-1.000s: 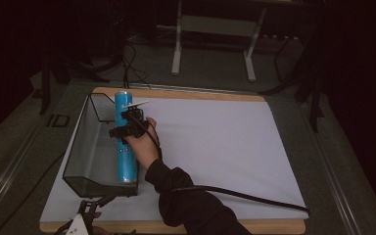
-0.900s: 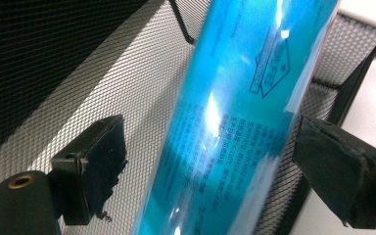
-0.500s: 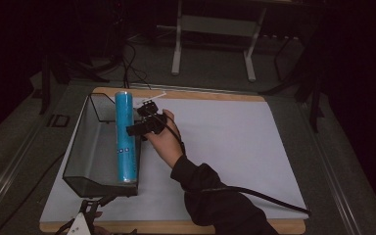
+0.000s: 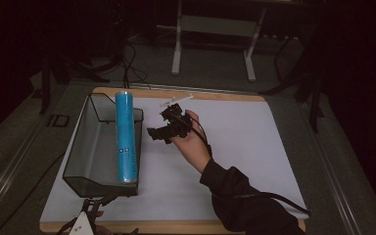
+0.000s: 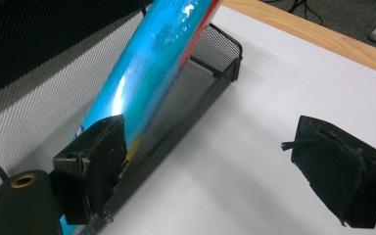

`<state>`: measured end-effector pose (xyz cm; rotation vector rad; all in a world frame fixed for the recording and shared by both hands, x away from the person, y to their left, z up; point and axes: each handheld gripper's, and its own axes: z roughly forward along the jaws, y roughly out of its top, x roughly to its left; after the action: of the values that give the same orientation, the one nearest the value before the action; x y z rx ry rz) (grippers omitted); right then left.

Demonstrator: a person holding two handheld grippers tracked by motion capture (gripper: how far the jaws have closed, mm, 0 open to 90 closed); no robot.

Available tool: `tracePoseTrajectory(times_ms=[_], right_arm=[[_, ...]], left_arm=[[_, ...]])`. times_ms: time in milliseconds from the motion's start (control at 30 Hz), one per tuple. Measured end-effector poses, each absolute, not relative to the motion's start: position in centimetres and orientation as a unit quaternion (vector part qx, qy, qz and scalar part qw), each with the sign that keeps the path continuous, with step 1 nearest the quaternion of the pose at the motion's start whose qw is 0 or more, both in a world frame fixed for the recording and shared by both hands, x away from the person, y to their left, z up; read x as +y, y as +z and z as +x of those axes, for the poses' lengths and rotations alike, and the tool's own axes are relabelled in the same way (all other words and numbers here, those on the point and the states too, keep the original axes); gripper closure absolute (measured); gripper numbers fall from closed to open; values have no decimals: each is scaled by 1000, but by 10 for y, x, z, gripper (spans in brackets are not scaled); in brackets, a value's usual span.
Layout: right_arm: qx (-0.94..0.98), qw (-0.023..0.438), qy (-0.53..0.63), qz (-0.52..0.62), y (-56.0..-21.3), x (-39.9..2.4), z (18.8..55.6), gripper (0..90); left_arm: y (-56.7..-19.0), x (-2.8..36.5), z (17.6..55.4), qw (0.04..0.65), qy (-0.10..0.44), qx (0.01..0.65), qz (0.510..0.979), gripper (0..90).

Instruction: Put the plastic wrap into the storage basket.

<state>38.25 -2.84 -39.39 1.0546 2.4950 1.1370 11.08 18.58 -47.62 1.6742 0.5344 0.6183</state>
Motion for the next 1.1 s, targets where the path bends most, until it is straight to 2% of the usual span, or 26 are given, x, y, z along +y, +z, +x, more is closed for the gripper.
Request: tracePoseTrajectory(times_ms=[400,1100], right_arm=[[831,77,421,355,-406,-66,369,133],[818,59,432,375,-438,-144,334,134]], left_arm=[[-476,186,111,595,266,230,723,16],[-476,184,111,594,265,228,725,16]])
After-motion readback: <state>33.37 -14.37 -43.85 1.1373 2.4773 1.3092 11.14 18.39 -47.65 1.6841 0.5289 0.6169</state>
